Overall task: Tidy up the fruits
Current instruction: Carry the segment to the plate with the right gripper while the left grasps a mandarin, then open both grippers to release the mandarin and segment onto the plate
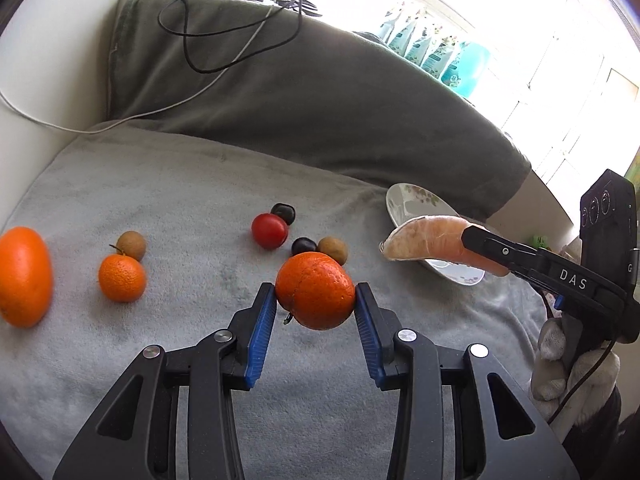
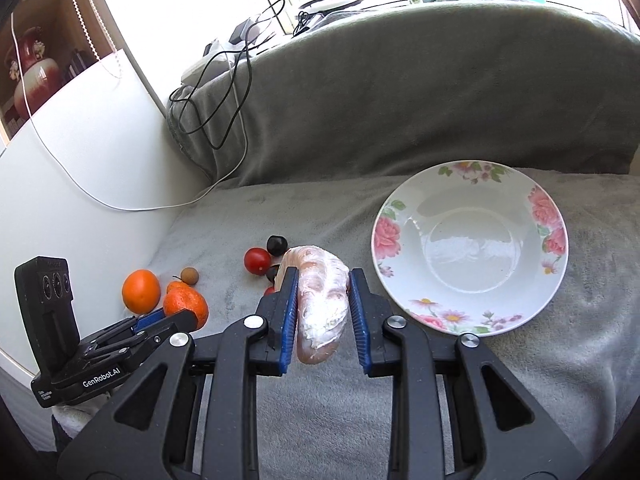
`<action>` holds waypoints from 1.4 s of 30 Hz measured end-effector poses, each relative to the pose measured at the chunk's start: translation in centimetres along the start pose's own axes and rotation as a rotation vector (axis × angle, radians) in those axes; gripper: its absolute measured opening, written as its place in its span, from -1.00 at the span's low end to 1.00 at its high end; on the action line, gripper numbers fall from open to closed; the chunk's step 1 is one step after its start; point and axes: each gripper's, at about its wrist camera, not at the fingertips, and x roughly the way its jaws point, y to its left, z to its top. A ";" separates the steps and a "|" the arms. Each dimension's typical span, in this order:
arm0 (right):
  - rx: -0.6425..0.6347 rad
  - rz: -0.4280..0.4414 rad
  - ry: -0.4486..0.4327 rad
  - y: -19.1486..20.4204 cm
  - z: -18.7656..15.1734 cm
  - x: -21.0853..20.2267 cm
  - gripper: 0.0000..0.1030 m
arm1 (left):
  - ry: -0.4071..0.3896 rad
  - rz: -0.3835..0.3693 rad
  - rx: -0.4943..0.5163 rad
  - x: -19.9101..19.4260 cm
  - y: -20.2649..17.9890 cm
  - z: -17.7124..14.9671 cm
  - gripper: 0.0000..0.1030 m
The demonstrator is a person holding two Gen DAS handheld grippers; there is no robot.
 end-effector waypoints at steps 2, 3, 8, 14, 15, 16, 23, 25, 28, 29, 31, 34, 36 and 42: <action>0.013 -0.015 -0.008 -1.0 0.2 -0.5 -0.51 | 0.005 -0.017 0.016 0.7 -1.0 0.3 -0.25; 0.022 -0.023 -0.014 -1.6 0.2 -0.8 -0.51 | 0.007 -0.026 0.025 1.0 -1.5 0.4 -0.25; 0.062 -0.061 -0.038 -4.3 0.6 -1.7 -0.51 | 0.014 -0.066 0.076 2.8 -4.2 1.4 -0.25; 0.103 -0.096 -0.050 -7.4 0.7 -2.4 -0.51 | 0.024 -0.101 0.126 4.8 -7.2 2.6 -0.25; 0.106 -0.101 -0.047 -7.9 0.8 -2.4 -0.51 | 0.027 -0.104 0.133 5.1 -7.6 2.8 -0.25; 0.110 -0.106 -0.043 -8.3 0.7 -2.4 -0.51 | 0.030 -0.108 0.140 5.5 -8.0 2.9 -0.25; 0.146 -0.141 -0.036 -11.0 0.4 -2.4 -0.51 | 0.058 -0.114 0.173 7.8 -9.8 3.6 -0.25; 0.151 -0.149 -0.031 -11.5 0.3 -2.3 -0.51 | 0.067 -0.111 0.181 8.3 -10.1 3.6 -0.25; 0.155 -0.156 -0.023 -12.0 0.3 -2.0 -0.50 | 0.080 -0.109 0.192 8.8 -10.5 3.5 -0.25; 0.159 -0.157 -0.022 -12.1 0.3 -1.9 -0.50 | 0.082 -0.107 0.194 8.9 -10.6 3.5 -0.25; 0.163 -0.160 -0.018 -12.4 0.4 -1.7 -0.50 | 0.088 -0.104 0.198 9.1 -10.7 3.5 -0.25; 0.163 -0.163 -0.025 -12.5 0.4 -1.8 -0.45 | 0.093 -0.101 0.200 9.3 -10.7 3.4 -0.25; 0.153 -0.166 -0.040 -12.4 0.5 -2.1 -0.42 | 0.095 -0.096 0.204 9.4 -10.8 3.5 -0.25; 0.128 -0.177 -0.096 -11.8 1.0 -3.6 0.43 | 0.084 -0.095 0.211 9.5 -11.2 3.3 0.17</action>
